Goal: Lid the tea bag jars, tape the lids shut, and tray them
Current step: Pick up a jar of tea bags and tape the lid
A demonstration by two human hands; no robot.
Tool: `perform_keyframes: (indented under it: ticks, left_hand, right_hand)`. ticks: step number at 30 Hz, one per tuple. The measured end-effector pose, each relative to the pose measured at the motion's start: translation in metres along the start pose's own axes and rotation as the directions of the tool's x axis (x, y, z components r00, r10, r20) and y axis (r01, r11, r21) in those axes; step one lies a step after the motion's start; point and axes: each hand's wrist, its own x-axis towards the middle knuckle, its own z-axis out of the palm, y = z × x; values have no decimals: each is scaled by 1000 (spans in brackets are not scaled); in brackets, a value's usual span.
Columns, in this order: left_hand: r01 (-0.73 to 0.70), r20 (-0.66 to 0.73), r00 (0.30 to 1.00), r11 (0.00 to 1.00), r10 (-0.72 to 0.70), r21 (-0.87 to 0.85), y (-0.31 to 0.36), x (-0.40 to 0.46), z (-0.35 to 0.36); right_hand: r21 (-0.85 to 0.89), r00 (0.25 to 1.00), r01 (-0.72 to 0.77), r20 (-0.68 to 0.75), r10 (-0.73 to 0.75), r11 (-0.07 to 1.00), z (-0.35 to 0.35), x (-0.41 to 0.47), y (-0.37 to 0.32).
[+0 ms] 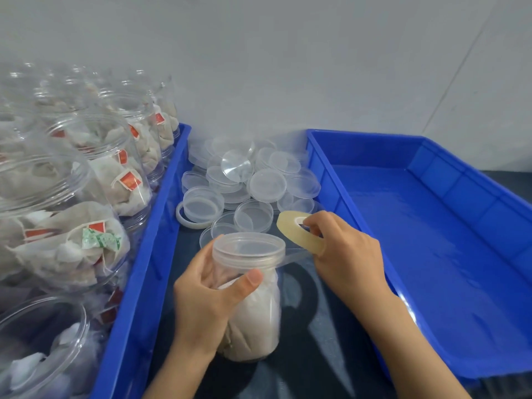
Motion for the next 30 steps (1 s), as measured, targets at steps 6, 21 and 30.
perform_keyframes:
  ticks: [6, 21, 30]
  left_hand:
    - [120, 75, 991, 987, -112, -111, 2, -2, -1]
    - [117, 373, 924, 991, -85, -65, 2, 14, -4]
    - [74, 157, 985, 997, -69, -26, -7, 9, 4]
  right_hand:
    - [1, 993, -56, 100, 55, 998, 11, 3, 0]
    - [82, 976, -125, 189, 108, 989, 24, -1, -26]
    - [-26, 980, -109, 166, 112, 994, 19, -3, -28]
